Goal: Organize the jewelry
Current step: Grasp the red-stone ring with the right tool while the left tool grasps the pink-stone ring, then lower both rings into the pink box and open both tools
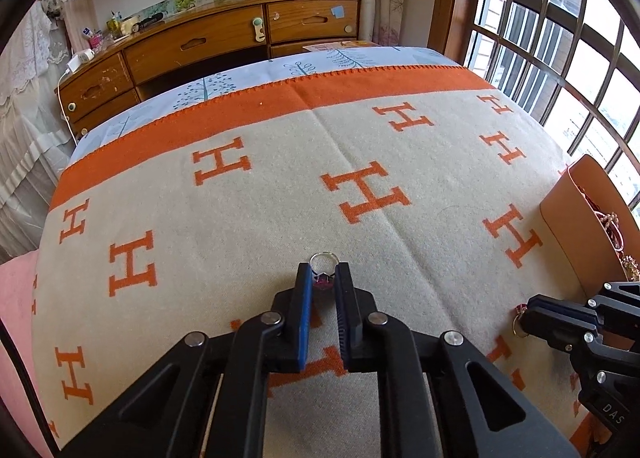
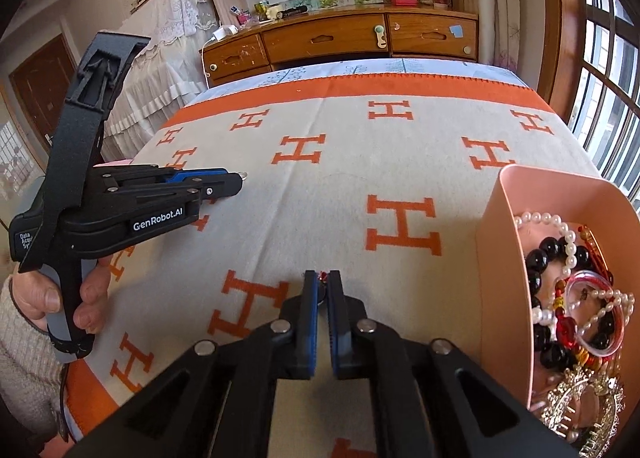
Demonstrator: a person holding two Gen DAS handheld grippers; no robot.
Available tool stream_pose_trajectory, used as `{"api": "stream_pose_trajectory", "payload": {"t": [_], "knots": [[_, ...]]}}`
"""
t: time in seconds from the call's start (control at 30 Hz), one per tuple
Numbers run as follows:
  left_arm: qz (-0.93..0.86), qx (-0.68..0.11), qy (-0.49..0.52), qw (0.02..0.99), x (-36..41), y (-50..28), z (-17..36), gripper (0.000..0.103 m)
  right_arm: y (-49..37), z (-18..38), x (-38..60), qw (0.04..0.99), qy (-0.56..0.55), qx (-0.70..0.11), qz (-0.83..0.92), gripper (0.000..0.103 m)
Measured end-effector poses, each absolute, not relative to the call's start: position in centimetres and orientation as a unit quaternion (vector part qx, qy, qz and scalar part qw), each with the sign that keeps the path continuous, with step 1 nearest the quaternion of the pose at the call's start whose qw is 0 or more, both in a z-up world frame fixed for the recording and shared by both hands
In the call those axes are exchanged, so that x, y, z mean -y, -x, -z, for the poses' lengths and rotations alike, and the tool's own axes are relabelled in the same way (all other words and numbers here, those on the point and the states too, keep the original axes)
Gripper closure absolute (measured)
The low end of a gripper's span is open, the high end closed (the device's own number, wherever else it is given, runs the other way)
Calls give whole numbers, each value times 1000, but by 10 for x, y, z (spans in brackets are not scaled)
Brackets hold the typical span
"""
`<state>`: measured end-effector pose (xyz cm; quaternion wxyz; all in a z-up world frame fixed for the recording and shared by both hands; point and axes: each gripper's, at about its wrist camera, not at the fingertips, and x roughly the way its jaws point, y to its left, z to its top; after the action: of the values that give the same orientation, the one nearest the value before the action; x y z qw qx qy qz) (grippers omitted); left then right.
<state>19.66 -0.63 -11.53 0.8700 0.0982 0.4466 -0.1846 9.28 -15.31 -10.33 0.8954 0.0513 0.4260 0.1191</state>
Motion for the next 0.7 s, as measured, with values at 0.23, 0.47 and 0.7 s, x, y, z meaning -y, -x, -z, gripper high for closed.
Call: {"api": "stream_pose_trajectory", "payload": {"t": [0.23, 0.47, 0.7], "knots": [[172, -440, -79, 878, 5, -190, 111, 95, -88, 99, 159, 900, -66, -411, -130, 99], [176, -413, -38, 893, -5, -172, 78, 95, -80, 89, 169, 906, -79, -395, -131, 99], [214, -395, -38, 893, 21, -145, 48, 95, -60, 57, 193, 923, -94, -354, -116, 99]]}}
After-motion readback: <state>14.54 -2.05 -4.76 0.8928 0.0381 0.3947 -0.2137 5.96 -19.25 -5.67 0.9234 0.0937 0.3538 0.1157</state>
